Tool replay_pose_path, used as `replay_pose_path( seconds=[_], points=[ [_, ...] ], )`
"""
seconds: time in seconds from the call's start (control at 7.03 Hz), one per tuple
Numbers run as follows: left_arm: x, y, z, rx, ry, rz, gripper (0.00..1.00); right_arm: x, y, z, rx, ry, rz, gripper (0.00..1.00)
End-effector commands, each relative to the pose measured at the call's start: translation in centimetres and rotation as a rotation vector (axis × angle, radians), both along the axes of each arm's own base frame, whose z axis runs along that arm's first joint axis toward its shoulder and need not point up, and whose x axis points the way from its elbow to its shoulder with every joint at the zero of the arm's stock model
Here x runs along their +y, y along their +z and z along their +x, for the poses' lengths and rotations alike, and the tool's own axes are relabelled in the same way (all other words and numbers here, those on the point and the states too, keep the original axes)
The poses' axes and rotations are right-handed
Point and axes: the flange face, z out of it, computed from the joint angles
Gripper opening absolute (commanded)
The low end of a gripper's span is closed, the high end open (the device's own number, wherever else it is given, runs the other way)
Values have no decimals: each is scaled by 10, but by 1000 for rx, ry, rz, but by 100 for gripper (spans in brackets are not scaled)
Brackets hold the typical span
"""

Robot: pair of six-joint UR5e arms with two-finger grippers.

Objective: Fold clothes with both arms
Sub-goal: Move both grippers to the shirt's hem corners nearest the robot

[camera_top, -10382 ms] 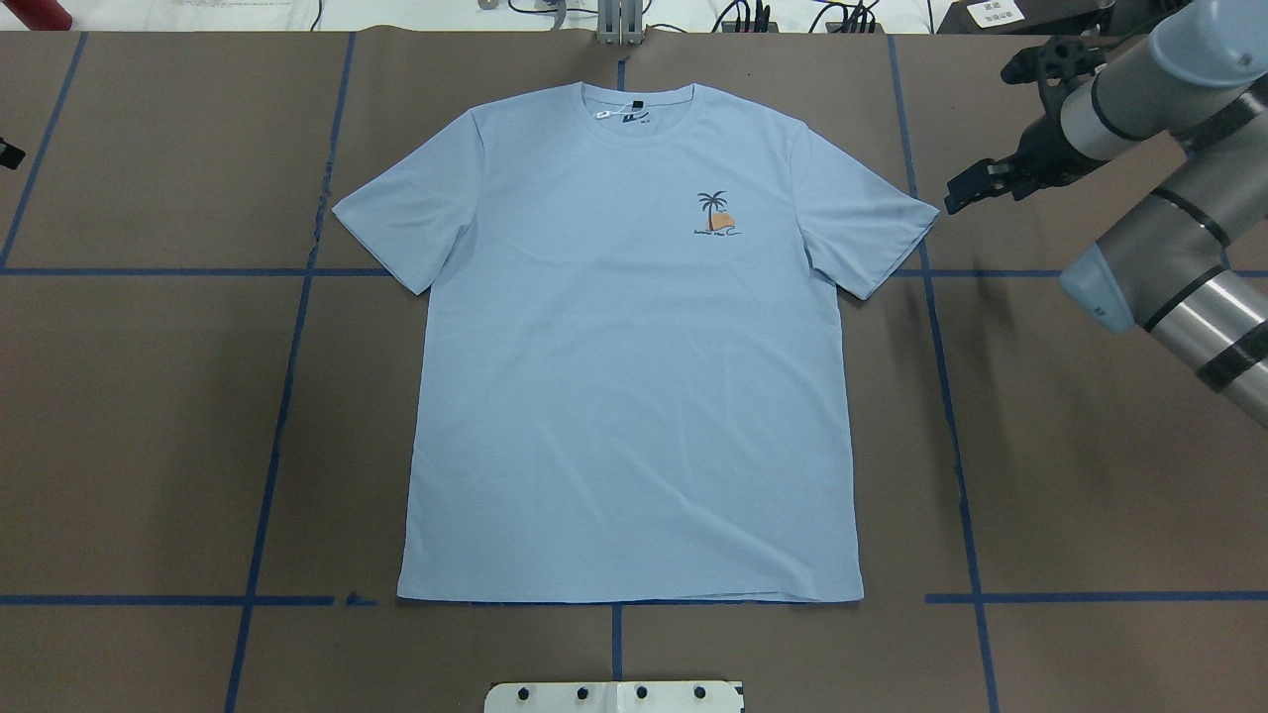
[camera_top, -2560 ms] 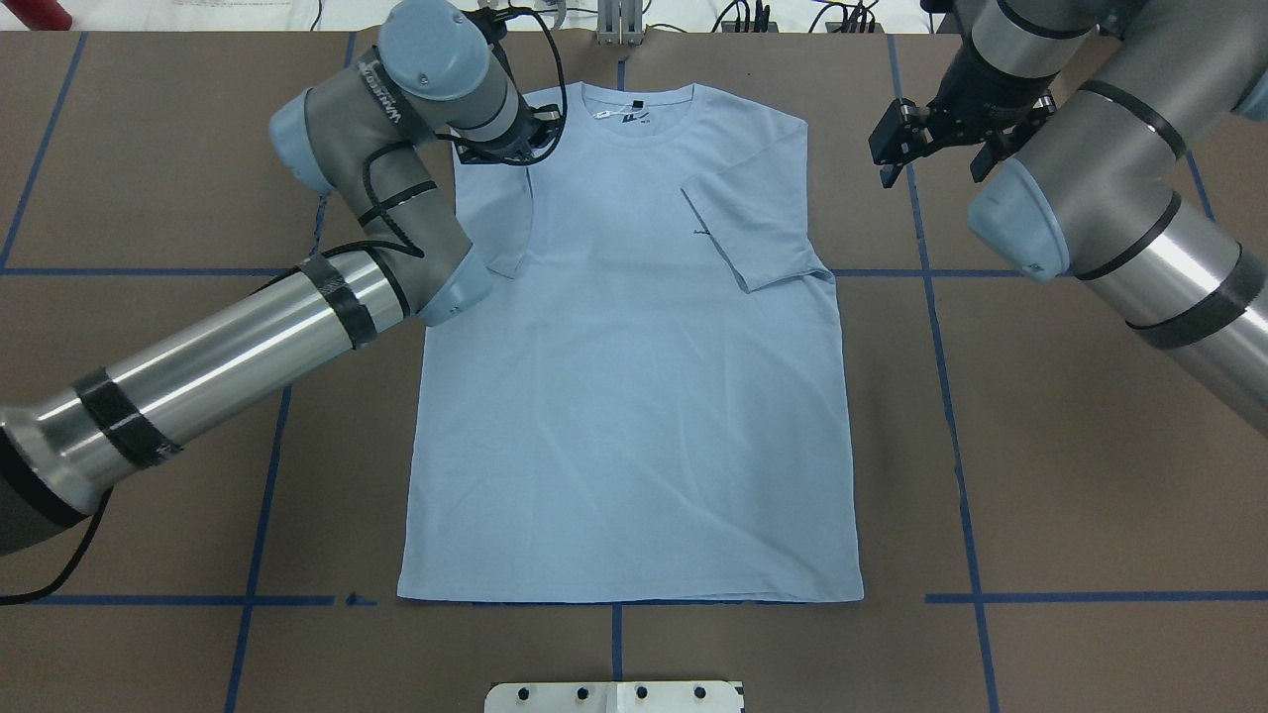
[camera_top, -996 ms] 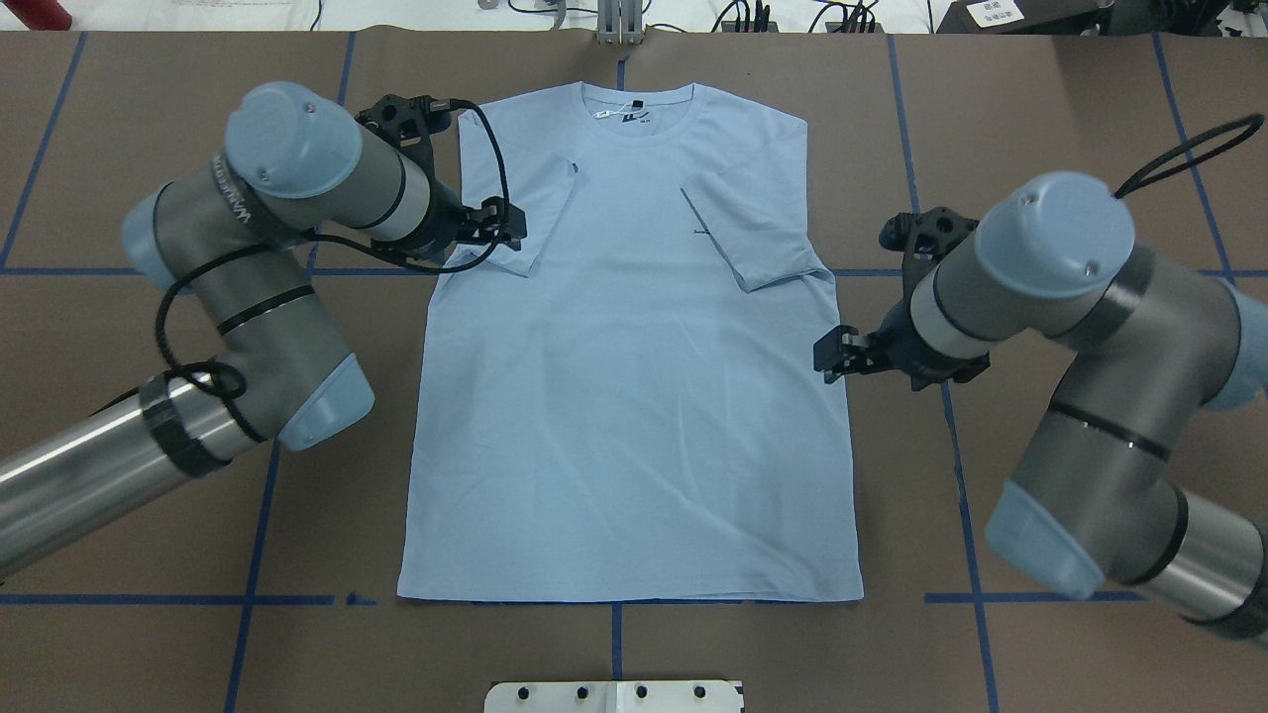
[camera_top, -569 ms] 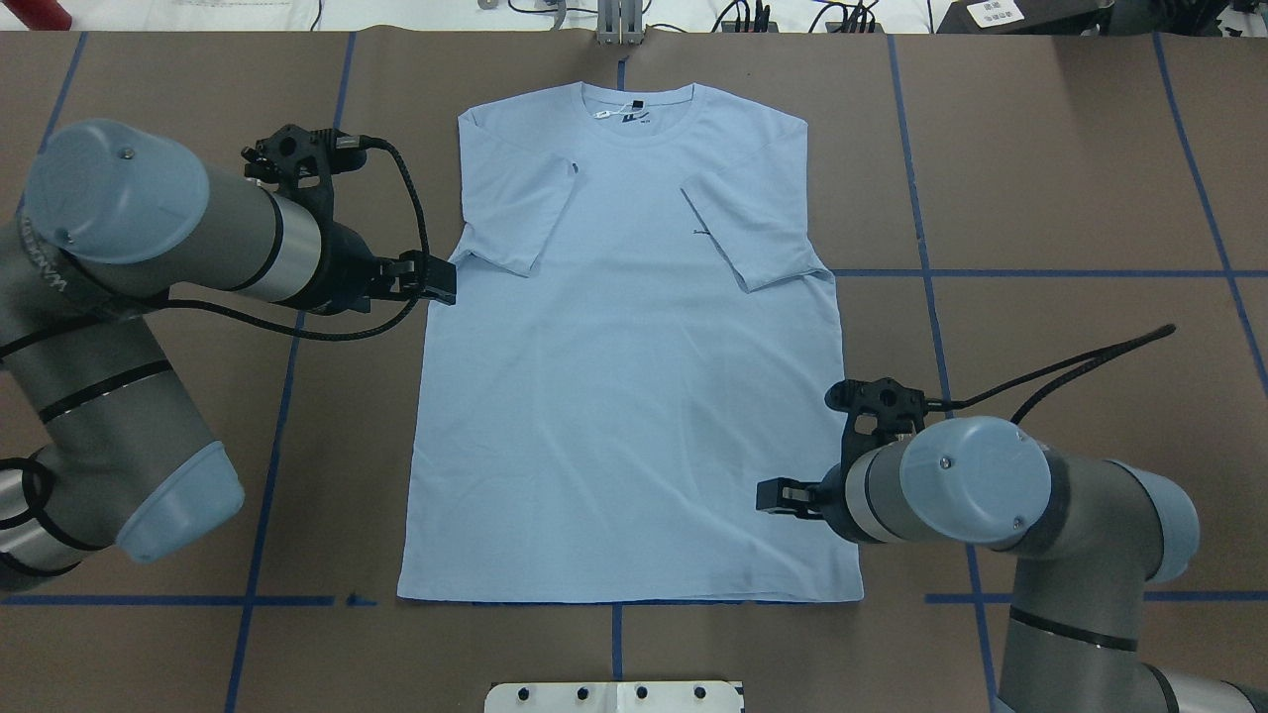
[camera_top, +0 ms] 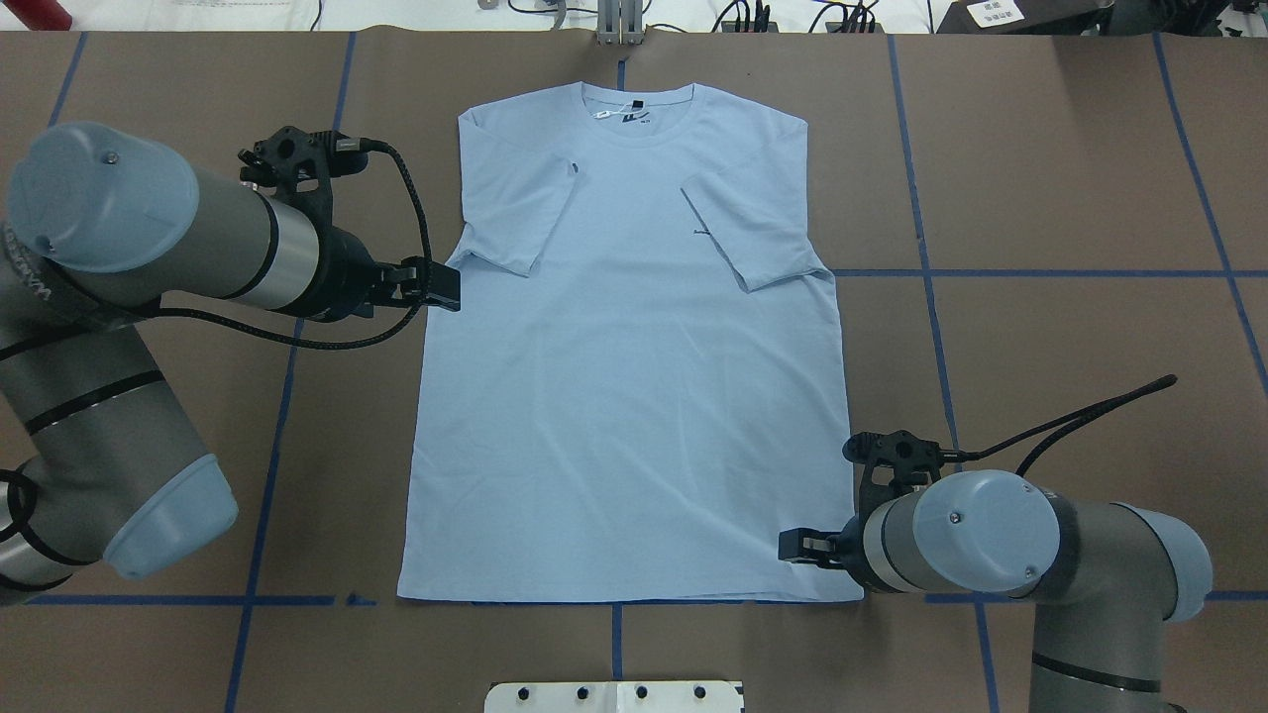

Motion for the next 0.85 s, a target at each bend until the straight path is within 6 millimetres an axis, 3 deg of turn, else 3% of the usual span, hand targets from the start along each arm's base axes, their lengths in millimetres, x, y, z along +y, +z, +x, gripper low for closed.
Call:
replay_pose_path(
  seconds=[0.0, 0.14, 0.43, 0.71],
  points=[
    [-1, -6, 0, 8, -1, 7, 100, 6, 10, 0, 19, -25, -26, 96],
    [2, -12, -3, 19, -1, 15, 100, 6, 15, 2, 27, -26, -29, 89],
    [3, -13, -4, 21, -1, 17, 100, 9, 16, 1, 26, -44, -44, 57],
    [3, -13, -4, 21, -1, 17, 100, 9, 15, 1, 24, -45, -46, 14]
  ],
)
